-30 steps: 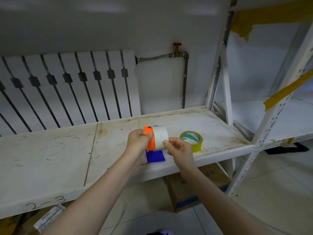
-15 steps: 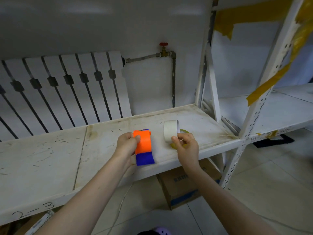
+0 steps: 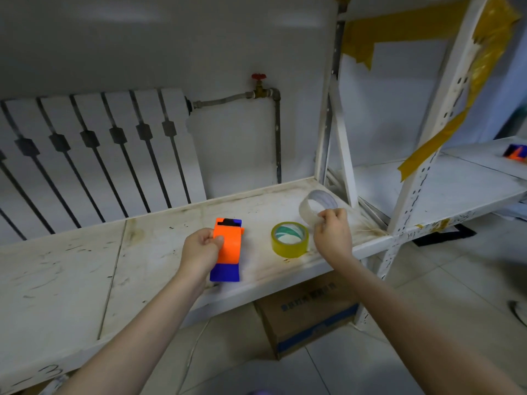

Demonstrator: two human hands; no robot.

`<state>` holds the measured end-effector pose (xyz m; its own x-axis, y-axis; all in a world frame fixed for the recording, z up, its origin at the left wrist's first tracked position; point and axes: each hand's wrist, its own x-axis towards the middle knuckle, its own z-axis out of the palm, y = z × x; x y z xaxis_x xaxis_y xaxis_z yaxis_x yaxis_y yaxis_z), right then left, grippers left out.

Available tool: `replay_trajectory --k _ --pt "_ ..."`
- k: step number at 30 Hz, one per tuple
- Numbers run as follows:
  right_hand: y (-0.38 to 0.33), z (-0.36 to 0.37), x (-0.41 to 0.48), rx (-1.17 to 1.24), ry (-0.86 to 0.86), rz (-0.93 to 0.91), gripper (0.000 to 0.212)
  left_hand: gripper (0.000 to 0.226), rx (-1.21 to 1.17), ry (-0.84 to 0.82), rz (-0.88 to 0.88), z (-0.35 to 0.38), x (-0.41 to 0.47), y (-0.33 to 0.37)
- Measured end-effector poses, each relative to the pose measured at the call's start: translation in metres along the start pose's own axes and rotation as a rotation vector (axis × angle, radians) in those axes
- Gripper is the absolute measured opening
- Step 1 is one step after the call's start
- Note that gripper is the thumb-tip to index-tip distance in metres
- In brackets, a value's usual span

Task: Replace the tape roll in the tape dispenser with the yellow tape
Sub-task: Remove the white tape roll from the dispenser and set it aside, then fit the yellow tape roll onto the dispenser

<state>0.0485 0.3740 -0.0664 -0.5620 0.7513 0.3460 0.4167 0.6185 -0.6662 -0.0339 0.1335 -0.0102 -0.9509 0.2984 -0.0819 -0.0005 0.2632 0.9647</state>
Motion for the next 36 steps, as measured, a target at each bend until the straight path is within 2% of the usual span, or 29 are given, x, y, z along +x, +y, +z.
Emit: replay_trajectory --k 5,12,14,16,20,23,26,29,32,36 --pt "0.024 0.016 0.009 -0.243 -0.235 0.125 0.036 0.022 -0.029 0.006 -0.004 0.004 0.006 0.001" --pt "0.026 0.020 0.016 -0.290 -0.340 0.172 0.049 0.020 -0.060 0.009 0.008 0.007 0.009 0.000" --pt "0.020 0.023 0.013 -0.285 -0.282 0.134 0.047 0.015 -0.068 0.008 0.009 0.007 0.009 0.000" --pt "0.010 0.028 0.009 -0.286 -0.225 0.020 0.045 0.016 -0.074 0.007 0.018 0.005 0.009 -0.001" --pt "-0.011 0.042 -0.003 -0.277 -0.219 -0.207 0.033 0.020 -0.071 0.009 0.025 -0.002 0.008 -0.004" --pt "-0.019 0.051 -0.009 -0.295 -0.289 -0.207 0.034 0.020 -0.086 0.026 0.022 -0.009 0.011 -0.008" --pt "-0.019 0.060 -0.013 -0.404 -0.410 -0.186 0.041 0.011 -0.118 0.048 0.008 -0.017 0.012 -0.012" --pt "-0.016 0.067 -0.016 -0.490 -0.420 -0.214 0.030 0.012 -0.138 0.067 0.007 -0.026 0.011 -0.018" --pt "-0.018 0.066 -0.021 -0.413 -0.384 -0.189 0.025 0.022 -0.154 0.089 0.013 -0.037 0.010 -0.022" --pt "-0.035 0.058 -0.026 -0.103 -0.454 -0.138 0.027 0.024 -0.183 0.103 -0.018 -0.050 0.008 -0.028"
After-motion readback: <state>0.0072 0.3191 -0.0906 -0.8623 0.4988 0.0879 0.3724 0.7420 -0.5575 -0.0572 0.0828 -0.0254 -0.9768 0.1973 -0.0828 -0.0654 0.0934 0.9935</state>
